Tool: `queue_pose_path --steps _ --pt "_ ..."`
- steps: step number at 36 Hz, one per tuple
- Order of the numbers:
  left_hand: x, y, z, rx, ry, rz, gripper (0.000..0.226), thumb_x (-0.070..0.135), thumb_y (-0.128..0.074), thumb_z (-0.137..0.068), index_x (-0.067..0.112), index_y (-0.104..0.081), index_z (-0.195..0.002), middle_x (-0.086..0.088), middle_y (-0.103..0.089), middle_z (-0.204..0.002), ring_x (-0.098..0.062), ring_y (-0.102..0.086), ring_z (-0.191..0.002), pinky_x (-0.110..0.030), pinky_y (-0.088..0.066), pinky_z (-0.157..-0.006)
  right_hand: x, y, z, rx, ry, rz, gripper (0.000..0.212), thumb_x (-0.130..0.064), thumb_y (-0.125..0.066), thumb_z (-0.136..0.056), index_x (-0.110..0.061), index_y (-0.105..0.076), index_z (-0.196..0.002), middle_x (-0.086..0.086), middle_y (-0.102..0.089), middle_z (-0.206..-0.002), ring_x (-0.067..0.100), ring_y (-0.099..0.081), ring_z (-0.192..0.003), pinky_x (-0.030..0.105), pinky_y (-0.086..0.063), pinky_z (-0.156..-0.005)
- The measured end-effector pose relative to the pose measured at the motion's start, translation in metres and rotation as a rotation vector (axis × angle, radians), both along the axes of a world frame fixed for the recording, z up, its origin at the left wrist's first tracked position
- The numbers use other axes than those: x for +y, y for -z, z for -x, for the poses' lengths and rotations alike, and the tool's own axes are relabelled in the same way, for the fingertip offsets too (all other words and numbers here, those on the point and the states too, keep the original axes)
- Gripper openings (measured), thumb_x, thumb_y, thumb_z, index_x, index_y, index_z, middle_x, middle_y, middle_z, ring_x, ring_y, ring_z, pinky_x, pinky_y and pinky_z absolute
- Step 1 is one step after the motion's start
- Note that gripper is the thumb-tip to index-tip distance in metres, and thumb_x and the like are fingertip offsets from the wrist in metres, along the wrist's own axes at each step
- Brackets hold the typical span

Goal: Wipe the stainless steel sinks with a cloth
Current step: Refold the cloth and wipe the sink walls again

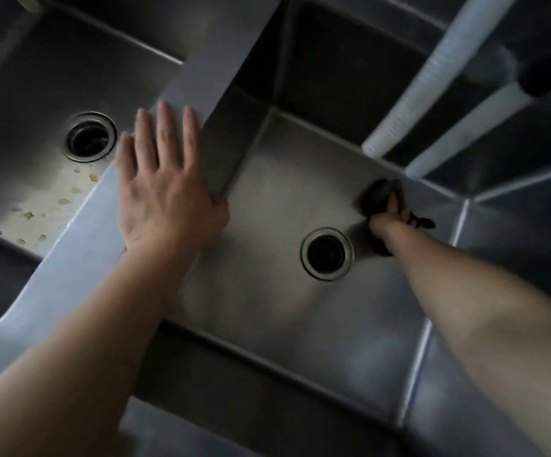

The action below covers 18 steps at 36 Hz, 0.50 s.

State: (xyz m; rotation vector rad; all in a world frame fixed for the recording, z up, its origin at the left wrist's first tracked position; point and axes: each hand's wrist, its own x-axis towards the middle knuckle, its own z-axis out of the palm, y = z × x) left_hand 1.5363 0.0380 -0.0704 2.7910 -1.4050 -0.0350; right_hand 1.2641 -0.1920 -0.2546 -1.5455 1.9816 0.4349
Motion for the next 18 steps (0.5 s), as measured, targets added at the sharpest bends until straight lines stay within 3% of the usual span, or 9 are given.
queue_pose_path --steps 3,6,10,12,15,18 --pt "0.004 -0.007 0.0 0.061 -0.002 0.028 0.101 0.033 -0.067 -0.075 0.014 -0.012 -0.158 -0.017 -0.01 -0.165 -0.034 -0.006 -0.152 -0.05 -0.008 -0.123 0.046 -0.011 0.044 0.088 -0.104 -0.021 0.078 -0.03 -0.044 -0.095 -0.046 0.003 -0.155 -0.002 0.0 -0.167 0.031 -0.001 -0.152 0.054 -0.008 -0.122" --pt "0.018 -0.012 0.011 0.152 -0.025 0.054 0.098 0.026 -0.069 -0.078 0.015 -0.013 -0.158 -0.015 -0.009 -0.165 -0.033 -0.004 -0.153 -0.049 -0.004 -0.124 0.106 -0.019 0.075 0.133 -0.247 0.012 0.075 -0.026 -0.044 -0.098 -0.044 0.0 -0.155 -0.001 0.0 -0.167 0.031 0.0 -0.152 0.057 -0.01 -0.12" --pt "0.061 -0.02 0.065 0.236 -0.052 0.002 0.076 0.033 -0.064 -0.082 0.016 -0.034 -0.15 -0.014 -0.003 -0.166 -0.035 0.003 -0.152 -0.053 0.002 -0.122 0.176 -0.03 0.098 0.134 -0.462 -0.066 0.074 -0.021 -0.049 -0.096 -0.037 -0.008 -0.156 0.005 -0.007 -0.163 0.039 -0.008 -0.149 0.062 -0.024 -0.114" --pt "0.091 -0.027 0.102 0.283 -0.077 -0.038 0.078 0.035 -0.066 -0.08 0.021 -0.035 -0.151 -0.013 -0.007 -0.166 -0.033 0.004 -0.152 -0.055 0.001 -0.122 0.205 -0.034 0.103 0.134 -0.598 -0.086 0.072 -0.02 -0.052 -0.095 -0.036 -0.013 -0.153 0.009 -0.018 -0.156 0.042 -0.02 -0.142 0.063 -0.035 -0.106" --pt "0.14 -0.04 0.157 0.337 -0.12 -0.065 0.071 0.032 -0.066 -0.081 0.024 -0.042 -0.148 -0.012 -0.013 -0.165 -0.031 0.002 -0.153 -0.057 -0.002 -0.121 0.238 -0.037 0.104 0.093 -0.683 -0.144 0.066 -0.017 -0.052 -0.091 -0.037 -0.023 -0.147 0.009 -0.029 -0.147 0.041 -0.032 -0.131 0.056 -0.045 -0.097" --pt "0.181 -0.058 0.199 0.403 -0.205 0.006 0.054 0.03 -0.054 -0.087 0.023 -0.052 -0.141 -0.012 -0.022 -0.163 -0.032 -0.005 -0.153 -0.055 -0.005 -0.122 0.251 -0.048 0.091 -0.024 -0.666 -0.27 0.063 -0.013 -0.051 -0.089 -0.036 -0.031 -0.145 0.01 -0.038 -0.144 0.04 -0.047 -0.124 0.045 -0.046 -0.094"
